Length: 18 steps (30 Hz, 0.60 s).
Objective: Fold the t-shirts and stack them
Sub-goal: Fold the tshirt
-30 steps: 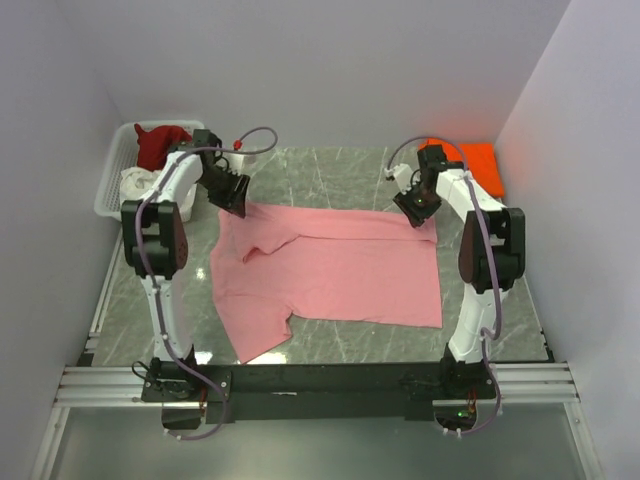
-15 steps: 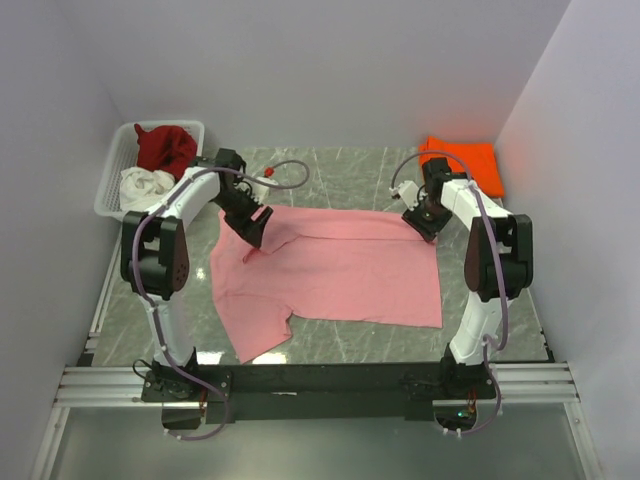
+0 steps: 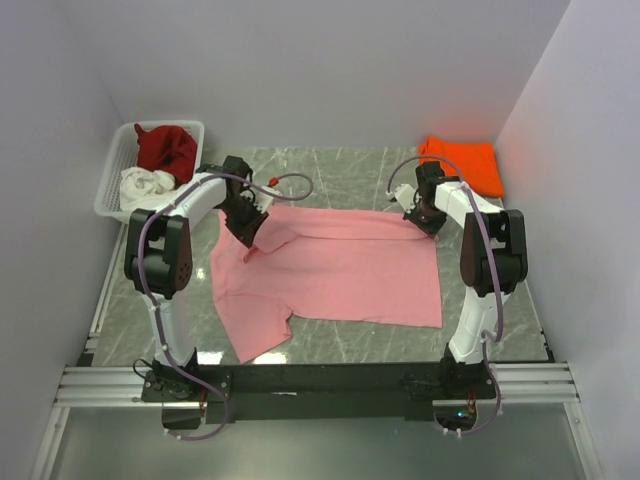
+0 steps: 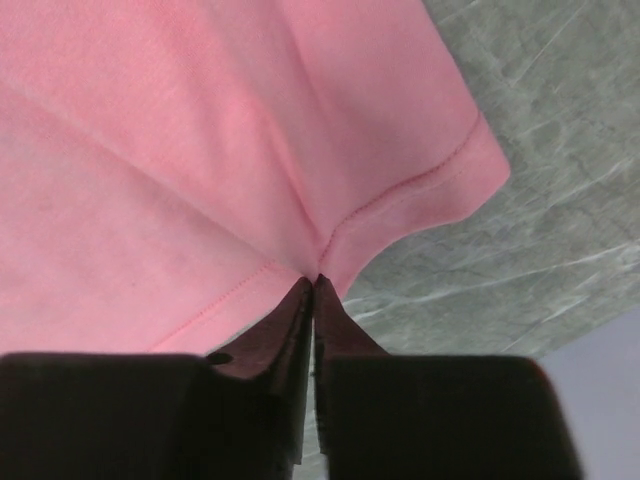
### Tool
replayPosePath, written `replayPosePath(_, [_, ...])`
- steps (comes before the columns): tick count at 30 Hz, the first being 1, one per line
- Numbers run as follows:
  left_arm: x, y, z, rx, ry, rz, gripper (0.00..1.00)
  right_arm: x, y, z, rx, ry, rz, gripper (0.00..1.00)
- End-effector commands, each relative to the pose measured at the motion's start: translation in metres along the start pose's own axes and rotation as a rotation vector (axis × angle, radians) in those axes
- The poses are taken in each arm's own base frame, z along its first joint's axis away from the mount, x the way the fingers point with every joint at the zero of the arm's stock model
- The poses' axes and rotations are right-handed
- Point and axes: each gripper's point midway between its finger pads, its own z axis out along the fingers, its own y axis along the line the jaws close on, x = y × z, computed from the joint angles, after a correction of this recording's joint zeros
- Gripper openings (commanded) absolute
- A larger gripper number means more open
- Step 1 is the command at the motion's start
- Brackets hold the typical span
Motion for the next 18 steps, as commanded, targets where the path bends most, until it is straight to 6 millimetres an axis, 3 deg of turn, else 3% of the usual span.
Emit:
replayPosePath(1, [0.000,0.013,-0.005,-0.036,-0.006,0.009,0.19,-0.007,-0.009,-0.004,0.039,-0.010,0.006,0.05])
replayPosePath(2, [0.001,0.012,-0.007,-0.028,-0.005,0.006,0.16,-0.008,-0.010,-0.005,0.041,-0.014,0.007,0.01])
replayPosePath(6, [0.001,0.016,-0.018,-0.016,-0.030,-0.015,0.01,-0.009,-0.010,-0.011,0.040,-0.021,0.002,0.00])
replayPosePath(8, [-0.002,0.014,-0.023,-0.009,-0.047,-0.004,0.02,-0.009,-0.011,-0.014,0.046,-0.029,0.000,0.00])
replayPosePath(11, [-0.004,0.001,-0.028,0.037,-0.070,0.002,0.24,-0.010,-0.010,-0.014,0.040,-0.028,0.006,0.00])
replayPosePath(12, [-0.003,-0.004,-0.026,0.053,-0.071,0.002,0.38,-0.010,-0.010,-0.014,0.037,-0.027,0.011,0.00])
replayPosePath(16, [-0.004,-0.010,-0.014,0.054,-0.072,0.001,0.59,-0.011,-0.010,-0.012,0.031,-0.026,0.014,0.00])
replayPosePath(18, [-0.003,-0.013,-0.006,0.047,-0.057,-0.001,0.62,-0.010,-0.009,-0.012,0.031,-0.024,0.009,0.00])
